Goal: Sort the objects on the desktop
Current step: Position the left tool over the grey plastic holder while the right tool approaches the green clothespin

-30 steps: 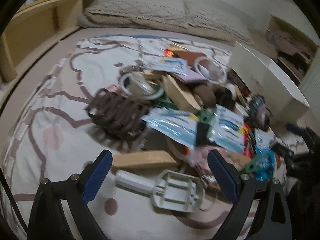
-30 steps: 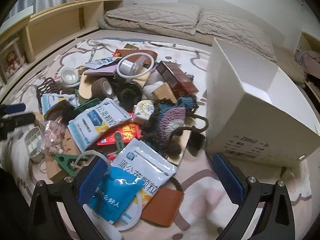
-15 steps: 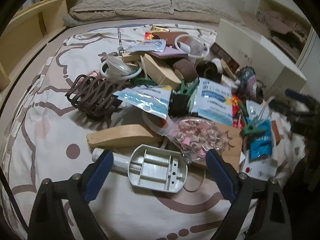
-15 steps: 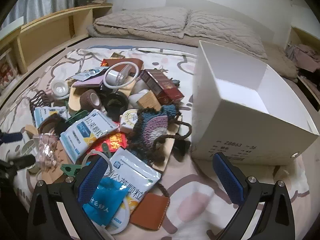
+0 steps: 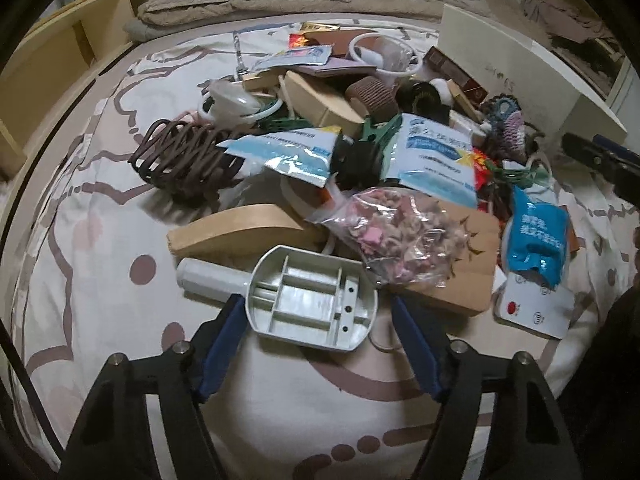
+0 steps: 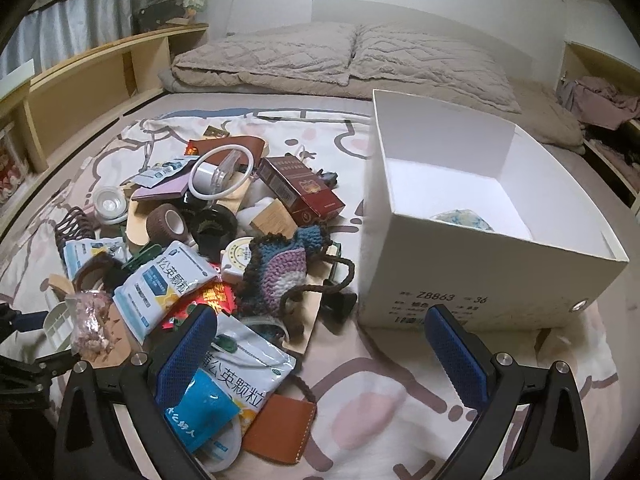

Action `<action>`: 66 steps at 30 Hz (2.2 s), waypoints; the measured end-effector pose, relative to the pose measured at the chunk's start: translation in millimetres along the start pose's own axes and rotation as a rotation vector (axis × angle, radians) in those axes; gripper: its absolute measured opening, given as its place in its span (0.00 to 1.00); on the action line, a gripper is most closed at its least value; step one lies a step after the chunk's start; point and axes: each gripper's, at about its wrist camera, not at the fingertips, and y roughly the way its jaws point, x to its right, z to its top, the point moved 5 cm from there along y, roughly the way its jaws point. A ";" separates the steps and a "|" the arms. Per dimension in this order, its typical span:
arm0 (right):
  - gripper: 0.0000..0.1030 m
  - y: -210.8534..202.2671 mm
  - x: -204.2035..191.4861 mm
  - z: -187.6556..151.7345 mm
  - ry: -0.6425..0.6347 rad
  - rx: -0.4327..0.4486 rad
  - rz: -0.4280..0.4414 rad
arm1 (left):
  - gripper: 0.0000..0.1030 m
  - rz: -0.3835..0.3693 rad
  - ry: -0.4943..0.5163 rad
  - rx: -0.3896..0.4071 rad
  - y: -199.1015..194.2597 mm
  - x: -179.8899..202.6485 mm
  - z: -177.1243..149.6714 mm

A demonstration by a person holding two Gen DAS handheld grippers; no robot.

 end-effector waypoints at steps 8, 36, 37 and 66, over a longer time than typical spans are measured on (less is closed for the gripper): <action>1.00 -3.5 4.6 2.3 0.015 0.013 0.015 | 0.71 0.064 0.036 -0.011 5.2 4.2 -0.9; 1.00 4.8 -52.8 -12.8 -0.106 -0.022 0.232 | 0.63 0.078 -0.116 0.022 5.1 -22.5 5.9; 1.00 5.8 -52.8 -13.2 -0.108 -0.028 0.230 | 0.63 0.076 -0.116 0.022 5.1 -22.1 6.1; 0.81 46.1 -72.9 -21.9 -0.196 -0.132 0.161 | 0.65 0.067 -0.163 0.004 13.1 -22.8 7.9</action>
